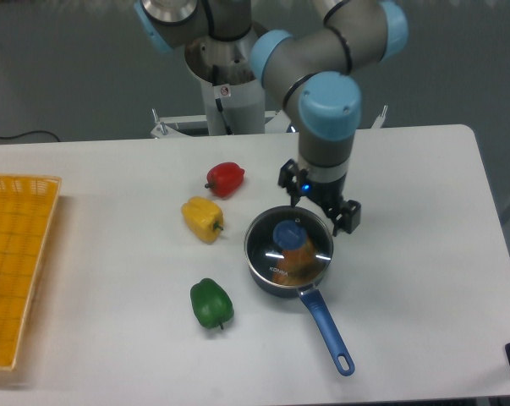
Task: Close the pot lid
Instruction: 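Raise the open gripper up away from the lid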
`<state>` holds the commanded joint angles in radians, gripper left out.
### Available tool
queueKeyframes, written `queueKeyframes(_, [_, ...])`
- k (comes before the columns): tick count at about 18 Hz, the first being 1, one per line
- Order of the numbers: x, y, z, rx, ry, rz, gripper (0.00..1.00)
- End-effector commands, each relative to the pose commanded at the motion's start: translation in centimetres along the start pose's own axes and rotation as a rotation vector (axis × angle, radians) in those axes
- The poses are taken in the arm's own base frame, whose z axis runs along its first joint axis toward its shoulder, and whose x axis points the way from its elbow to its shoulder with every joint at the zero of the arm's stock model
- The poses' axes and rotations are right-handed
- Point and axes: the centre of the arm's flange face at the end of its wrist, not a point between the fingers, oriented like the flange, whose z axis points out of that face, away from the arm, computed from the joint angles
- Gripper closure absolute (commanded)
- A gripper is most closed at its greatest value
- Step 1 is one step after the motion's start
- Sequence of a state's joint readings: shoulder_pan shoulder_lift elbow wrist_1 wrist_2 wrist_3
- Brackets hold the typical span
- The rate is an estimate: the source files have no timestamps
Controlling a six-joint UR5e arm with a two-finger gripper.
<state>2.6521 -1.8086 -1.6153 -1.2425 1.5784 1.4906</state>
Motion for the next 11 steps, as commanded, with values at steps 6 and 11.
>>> queueKeyframes(6, [-1.8, 4.2, -1.7, -0.031, -0.027, 0.123, 0.00])
queueKeyframes(11, [-2.5, 5.4, -1.6, -0.032, -0.030, 0.118, 0.00])
